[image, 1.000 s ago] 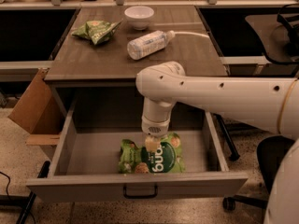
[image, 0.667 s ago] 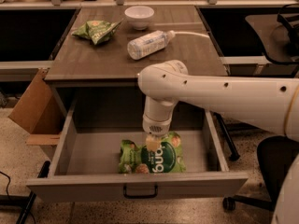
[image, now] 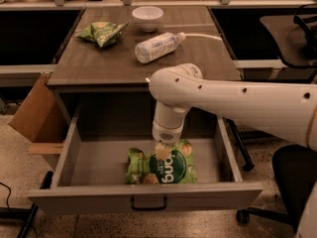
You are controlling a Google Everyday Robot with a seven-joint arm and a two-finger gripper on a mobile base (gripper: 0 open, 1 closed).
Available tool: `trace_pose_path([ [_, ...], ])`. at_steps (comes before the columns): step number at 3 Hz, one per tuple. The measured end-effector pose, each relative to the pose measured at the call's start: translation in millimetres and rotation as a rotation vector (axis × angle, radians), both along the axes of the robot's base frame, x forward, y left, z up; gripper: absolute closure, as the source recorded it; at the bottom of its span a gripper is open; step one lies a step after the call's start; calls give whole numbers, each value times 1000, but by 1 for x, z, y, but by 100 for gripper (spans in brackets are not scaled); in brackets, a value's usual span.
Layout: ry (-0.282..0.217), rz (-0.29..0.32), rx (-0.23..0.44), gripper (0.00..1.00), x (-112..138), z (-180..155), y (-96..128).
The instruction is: Pick green rice chip bag from top drawer and place on counter
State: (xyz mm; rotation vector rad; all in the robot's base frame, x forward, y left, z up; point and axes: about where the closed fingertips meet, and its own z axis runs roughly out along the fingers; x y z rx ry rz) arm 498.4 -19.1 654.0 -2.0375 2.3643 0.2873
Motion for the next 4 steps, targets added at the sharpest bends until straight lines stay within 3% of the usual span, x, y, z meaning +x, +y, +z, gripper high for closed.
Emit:
trace_pose_path([
  [1, 5, -1, 14, 81, -1, -2, 1],
  [4, 15, 10, 13, 11, -2, -7, 5],
])
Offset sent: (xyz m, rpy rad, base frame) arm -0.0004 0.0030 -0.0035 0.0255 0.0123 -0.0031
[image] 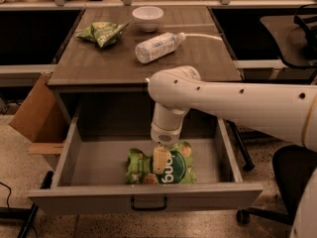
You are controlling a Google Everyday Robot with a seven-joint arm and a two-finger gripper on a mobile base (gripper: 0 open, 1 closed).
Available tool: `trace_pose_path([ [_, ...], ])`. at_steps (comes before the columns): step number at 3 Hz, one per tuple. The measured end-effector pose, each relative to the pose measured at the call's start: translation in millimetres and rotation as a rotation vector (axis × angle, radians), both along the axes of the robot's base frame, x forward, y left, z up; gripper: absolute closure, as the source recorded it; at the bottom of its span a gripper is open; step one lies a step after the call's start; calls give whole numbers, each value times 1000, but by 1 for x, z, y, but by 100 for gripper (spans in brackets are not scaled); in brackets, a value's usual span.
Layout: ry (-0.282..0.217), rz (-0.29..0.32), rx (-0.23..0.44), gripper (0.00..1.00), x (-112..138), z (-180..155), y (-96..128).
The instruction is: Pick green rice chip bag from top drawer and place on counter
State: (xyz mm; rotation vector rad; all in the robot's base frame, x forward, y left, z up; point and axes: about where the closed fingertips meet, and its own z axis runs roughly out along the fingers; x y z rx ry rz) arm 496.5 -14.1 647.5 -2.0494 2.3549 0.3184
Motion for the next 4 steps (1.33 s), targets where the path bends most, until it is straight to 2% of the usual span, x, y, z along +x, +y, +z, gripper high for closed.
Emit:
trace_pose_path([
  [1, 6, 9, -5, 0, 0, -4, 4],
  [3, 31, 11, 18, 0, -4, -19, 8],
  [4, 46, 4, 42, 16, -6, -28, 9],
])
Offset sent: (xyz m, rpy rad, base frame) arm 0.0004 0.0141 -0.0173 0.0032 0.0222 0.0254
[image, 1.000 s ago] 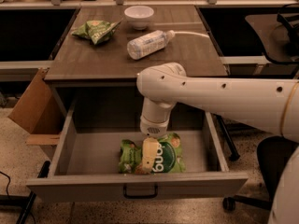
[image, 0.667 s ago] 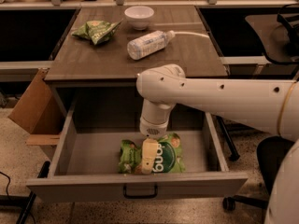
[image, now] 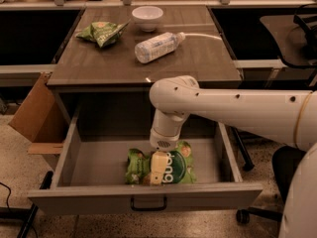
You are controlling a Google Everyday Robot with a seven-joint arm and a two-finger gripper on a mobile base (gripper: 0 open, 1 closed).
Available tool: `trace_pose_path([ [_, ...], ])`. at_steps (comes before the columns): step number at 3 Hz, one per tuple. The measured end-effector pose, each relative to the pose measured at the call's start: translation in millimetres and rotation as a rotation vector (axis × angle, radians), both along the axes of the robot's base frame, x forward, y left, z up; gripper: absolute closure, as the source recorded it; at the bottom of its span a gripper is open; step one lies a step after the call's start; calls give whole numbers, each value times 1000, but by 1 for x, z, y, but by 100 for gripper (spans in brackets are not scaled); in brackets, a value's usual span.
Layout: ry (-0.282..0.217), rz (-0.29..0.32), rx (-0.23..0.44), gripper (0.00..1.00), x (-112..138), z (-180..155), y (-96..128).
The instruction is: Pick green rice chip bag from top drawer and place on counter
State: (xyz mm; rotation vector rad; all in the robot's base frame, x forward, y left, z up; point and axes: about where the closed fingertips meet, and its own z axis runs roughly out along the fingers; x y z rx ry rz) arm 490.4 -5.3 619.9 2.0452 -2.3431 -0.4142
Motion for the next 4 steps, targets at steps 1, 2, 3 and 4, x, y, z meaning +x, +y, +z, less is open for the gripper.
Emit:
trace_pose_path([
  [1, 2, -8, 14, 39, 0, -2, -1],
  [2, 1, -12, 17, 63, 0, -2, -2],
  [3, -5, -17, 25, 86, 1, -1, -5],
  [4, -18, -16, 36, 100, 5, 2, -6],
])
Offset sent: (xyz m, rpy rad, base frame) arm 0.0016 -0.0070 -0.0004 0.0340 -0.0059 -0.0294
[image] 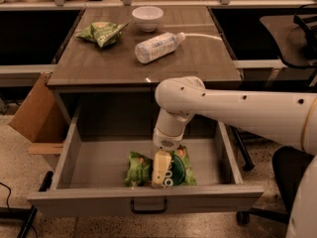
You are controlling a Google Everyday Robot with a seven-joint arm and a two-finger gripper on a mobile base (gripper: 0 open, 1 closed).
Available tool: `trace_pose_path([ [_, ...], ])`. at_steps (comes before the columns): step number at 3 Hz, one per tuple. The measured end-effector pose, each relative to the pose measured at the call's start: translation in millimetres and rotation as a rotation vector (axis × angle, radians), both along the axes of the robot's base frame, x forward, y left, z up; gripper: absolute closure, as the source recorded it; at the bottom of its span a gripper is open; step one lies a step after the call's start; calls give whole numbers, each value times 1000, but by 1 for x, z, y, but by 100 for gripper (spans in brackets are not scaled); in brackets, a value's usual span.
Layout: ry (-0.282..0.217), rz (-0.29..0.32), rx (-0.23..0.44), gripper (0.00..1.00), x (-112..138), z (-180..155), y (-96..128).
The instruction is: Pick green rice chip bag from top drawer and place on counter
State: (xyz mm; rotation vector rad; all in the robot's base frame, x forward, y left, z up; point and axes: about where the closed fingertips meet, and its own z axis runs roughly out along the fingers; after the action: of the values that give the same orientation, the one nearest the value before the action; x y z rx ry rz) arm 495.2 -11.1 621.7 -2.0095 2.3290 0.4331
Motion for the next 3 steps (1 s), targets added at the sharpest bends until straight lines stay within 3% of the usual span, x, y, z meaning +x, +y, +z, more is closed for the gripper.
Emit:
trace_pose_path([
  [3, -102, -47, 22, 100, 18, 34, -23],
])
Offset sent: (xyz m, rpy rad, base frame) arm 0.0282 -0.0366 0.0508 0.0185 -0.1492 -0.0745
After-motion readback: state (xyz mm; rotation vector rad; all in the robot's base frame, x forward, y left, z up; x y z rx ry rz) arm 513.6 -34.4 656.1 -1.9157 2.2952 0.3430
